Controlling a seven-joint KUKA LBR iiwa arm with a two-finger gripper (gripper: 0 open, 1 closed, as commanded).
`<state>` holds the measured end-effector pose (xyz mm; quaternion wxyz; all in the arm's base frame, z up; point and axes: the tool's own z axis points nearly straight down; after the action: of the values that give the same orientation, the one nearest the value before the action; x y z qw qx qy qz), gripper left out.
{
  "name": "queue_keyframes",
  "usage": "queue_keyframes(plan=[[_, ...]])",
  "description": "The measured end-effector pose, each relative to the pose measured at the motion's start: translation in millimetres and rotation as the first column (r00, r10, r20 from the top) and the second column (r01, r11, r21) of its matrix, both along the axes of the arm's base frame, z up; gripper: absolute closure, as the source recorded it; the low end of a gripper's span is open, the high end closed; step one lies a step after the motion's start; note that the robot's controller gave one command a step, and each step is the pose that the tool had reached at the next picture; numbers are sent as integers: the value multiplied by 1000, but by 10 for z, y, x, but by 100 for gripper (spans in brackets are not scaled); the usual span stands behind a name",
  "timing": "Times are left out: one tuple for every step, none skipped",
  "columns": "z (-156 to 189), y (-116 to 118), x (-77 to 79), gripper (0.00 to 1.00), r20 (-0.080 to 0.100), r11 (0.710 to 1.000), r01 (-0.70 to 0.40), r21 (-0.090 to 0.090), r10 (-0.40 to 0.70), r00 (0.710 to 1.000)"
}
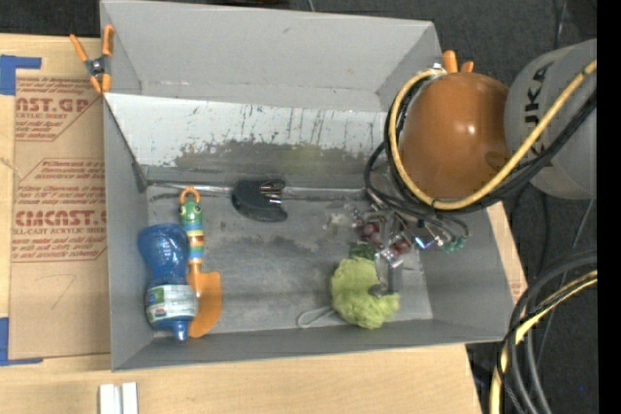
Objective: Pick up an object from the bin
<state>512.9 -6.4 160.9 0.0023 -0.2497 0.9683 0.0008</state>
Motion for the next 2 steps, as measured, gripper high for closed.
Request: queue_keyframes(plan=[[153,-247,-239,0,-1,941,338,4,-338,941],[-263,-297,-220,0,1,976,-218,2,218,976]])
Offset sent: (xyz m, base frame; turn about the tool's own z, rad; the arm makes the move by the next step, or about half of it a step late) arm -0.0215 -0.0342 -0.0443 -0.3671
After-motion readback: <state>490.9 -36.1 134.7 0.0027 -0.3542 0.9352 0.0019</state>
